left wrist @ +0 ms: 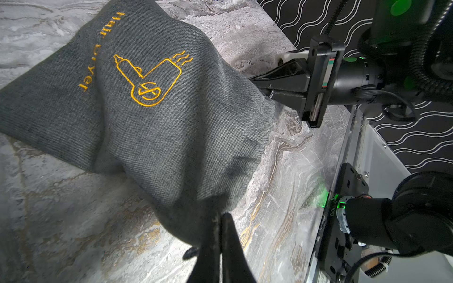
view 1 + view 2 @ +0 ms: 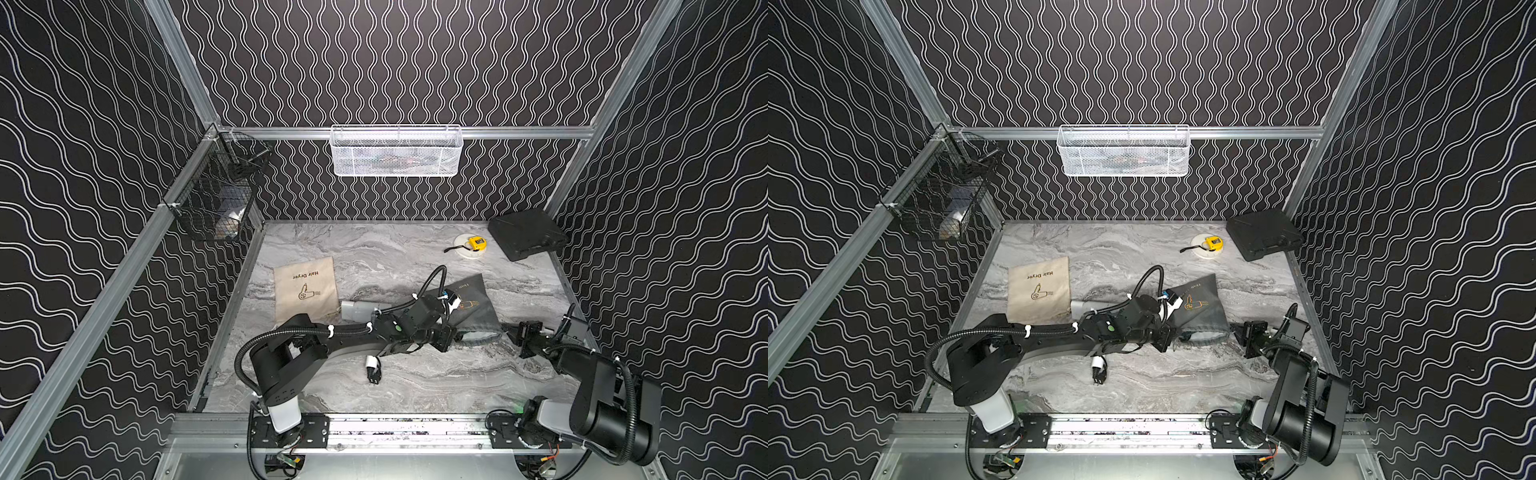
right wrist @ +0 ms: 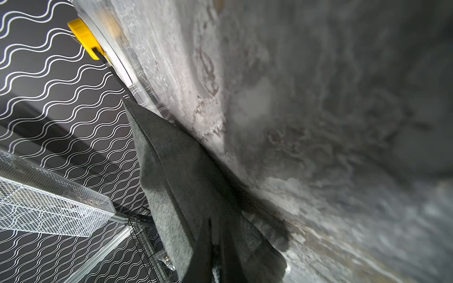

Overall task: Pack away hair dryers
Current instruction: Pull the drawstrings on both sides of the drawstring bag.

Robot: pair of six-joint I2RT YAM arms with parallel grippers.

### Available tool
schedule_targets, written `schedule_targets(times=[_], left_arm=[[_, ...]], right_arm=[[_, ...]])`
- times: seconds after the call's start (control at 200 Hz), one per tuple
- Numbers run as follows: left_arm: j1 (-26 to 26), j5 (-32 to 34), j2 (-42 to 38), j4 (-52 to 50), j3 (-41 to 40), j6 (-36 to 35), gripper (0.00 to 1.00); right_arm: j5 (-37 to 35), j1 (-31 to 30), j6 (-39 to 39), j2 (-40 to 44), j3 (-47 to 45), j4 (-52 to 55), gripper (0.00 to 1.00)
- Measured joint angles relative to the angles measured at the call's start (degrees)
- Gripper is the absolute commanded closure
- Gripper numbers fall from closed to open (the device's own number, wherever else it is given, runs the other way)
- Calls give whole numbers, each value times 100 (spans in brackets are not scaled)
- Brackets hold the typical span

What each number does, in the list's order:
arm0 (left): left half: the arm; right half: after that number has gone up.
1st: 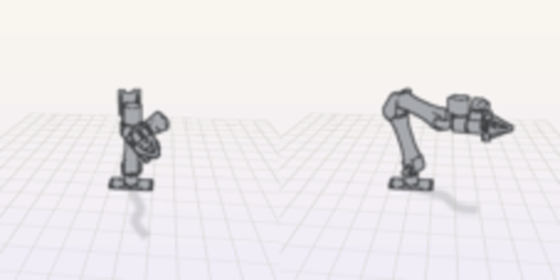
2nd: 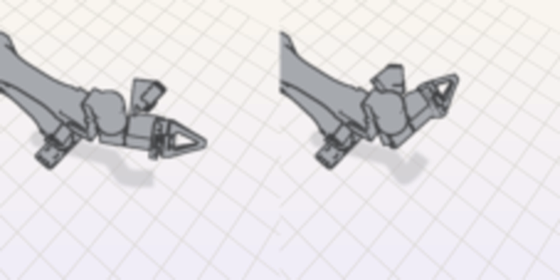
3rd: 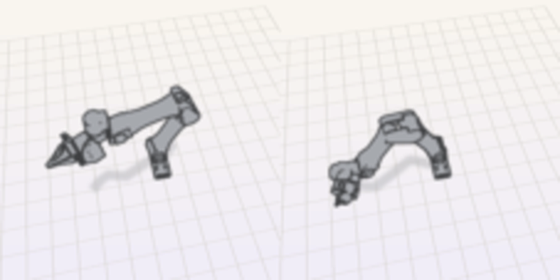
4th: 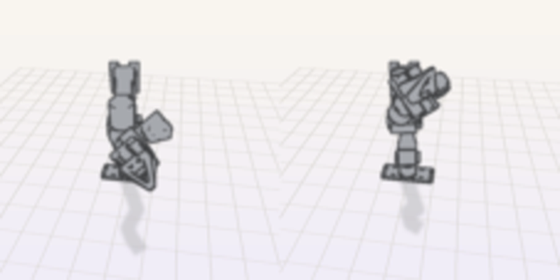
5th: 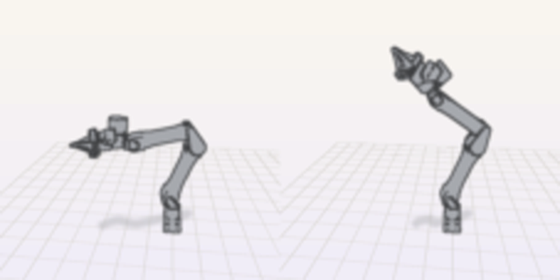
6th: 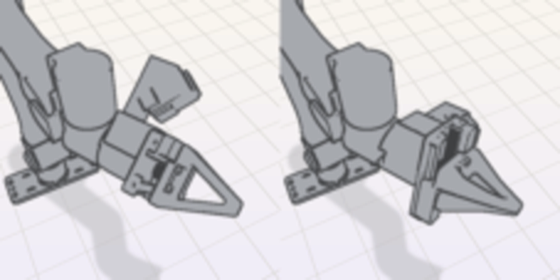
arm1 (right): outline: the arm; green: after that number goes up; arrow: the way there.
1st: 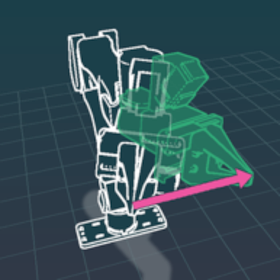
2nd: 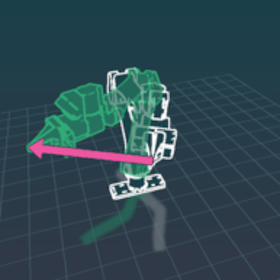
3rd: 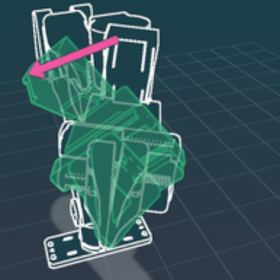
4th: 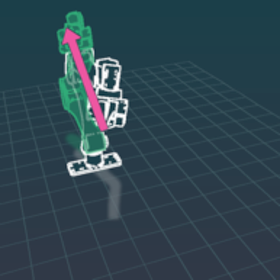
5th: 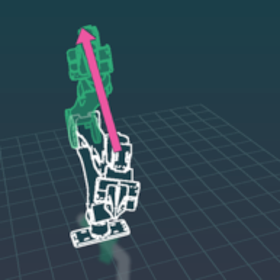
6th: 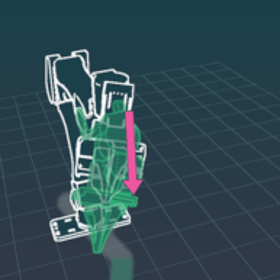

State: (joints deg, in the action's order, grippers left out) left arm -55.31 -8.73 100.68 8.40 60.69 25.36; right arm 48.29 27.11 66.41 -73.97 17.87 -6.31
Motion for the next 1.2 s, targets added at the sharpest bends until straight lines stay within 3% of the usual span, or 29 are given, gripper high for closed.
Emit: schedule_targets(times=[0.24, 0.425, 0.625, 0.851, 1.201], left_arm=[[-9, -2, -118, -2, -52, -129, 46], [-13, 31, -424, -39, -190, -306, 29], [-15, 168, -831, -157, -673, -621, 33], [13, 37, -699, -372, -1209, -745, 40], [114, -435, 74, -299, -855, -881, 46]], right_arm=[[-109, 4, -55, 111, -28, 9, 100], [-188, 13, -153, 133, -66, 37, 100], [-208, 44, -262, 149, -98, 122, 100], [-208, 70, -400, 205, -138, 153, 100], [-177, 144, -573, 372, -140, 286, 100]])
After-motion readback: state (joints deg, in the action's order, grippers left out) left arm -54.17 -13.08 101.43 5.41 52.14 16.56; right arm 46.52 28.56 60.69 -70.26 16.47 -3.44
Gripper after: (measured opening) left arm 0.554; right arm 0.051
